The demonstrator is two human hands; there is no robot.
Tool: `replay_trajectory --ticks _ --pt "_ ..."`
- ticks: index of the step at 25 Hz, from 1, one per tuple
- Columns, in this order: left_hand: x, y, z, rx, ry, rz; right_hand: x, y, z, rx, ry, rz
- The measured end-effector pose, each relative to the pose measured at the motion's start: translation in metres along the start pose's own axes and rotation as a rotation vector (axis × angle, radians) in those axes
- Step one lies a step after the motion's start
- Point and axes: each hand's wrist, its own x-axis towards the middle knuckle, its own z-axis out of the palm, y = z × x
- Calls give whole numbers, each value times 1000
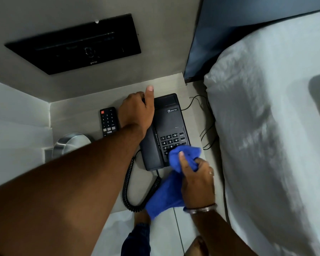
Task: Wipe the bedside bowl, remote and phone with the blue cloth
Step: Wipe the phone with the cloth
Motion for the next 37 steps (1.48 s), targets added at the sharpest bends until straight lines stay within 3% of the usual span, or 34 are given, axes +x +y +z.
replay_trajectory --ticks 2,4,8,11,14,18,21,26,28,31,34,37 --pt "1 0 -1 1 -20 -10 4 1 -12 49 30 112" --pt "1 -2 -1 22 -55 -12 10 0 -23 59 40 83" --pt "26 -13 -12 122 -233 -31 33 -18 -57 -2 41 -264" --pt "49 -23 -20 190 -355 99 83 -59 -57 -141 -19 -507" --pt "52 -23 -14 233 -355 207 96 -72 -36 -177 -95 -521" --pt "50 -29 -16 283 -332 311 15 -33 -17 -176 -256 -613" --pt "48 -18 -23 347 -306 323 -12 -22 -20 -255 -328 -535" --pt "-26 -19 -51 157 8 116 6 -24 -64 -80 -92 -379" --pt "-87 -22 -51 187 -91 -11 29 -27 -79 -50 -40 -324" --pt "-132 -28 -33 321 -326 -74 78 -57 -76 -98 -61 -399" --pt "-133 -35 -21 305 -356 -89 125 -91 -50 -193 -233 -428" --pt "-134 -39 -22 348 -355 -68 173 -120 -32 -284 -216 -372"
